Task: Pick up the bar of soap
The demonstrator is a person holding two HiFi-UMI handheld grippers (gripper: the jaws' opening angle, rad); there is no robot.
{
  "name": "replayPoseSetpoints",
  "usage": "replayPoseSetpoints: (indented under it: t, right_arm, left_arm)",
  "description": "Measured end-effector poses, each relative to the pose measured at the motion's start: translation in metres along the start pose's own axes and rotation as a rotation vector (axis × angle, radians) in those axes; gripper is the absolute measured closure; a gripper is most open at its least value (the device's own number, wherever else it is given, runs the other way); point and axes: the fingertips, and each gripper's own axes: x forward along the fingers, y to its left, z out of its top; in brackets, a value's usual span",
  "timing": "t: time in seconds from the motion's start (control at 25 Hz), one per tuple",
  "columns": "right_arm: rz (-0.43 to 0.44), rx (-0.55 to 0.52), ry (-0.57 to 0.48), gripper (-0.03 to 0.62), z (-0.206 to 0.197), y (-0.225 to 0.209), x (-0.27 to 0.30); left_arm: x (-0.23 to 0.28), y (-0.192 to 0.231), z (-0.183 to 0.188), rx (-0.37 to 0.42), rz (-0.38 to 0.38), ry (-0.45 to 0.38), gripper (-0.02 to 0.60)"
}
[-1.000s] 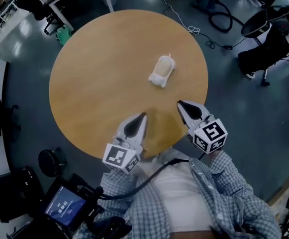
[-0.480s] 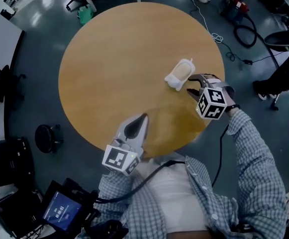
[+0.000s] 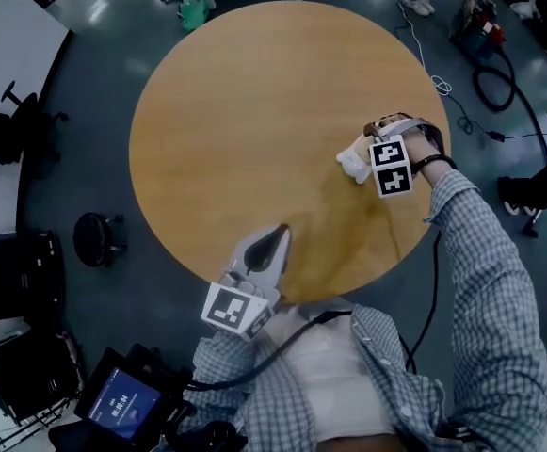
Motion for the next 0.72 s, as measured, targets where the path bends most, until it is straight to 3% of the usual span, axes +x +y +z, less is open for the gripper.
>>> replayPoseSetpoints:
  t: [0.24, 0.52, 0.72]
  right_arm:
    - [0.115, -0.076, 0.071, 0.266, -0.004, 0.009, 0.029]
    - [0.079, -0.096, 0.073, 0.247, 0.001, 0.005, 0.036]
    - [0.082, -0.083, 0.064, 0.281, -0.001, 0.008, 0.033]
  left_arm:
    - [-0.001, 0.004, -0.009, -0.011, 0.031, 0.012, 0.583]
    - [-0.006, 0.015, -0.013, -0.025, 0.041, 0.024, 0.583]
    - [-0.004, 0.011, -0.014, -0.028, 0.032, 0.033, 0.583]
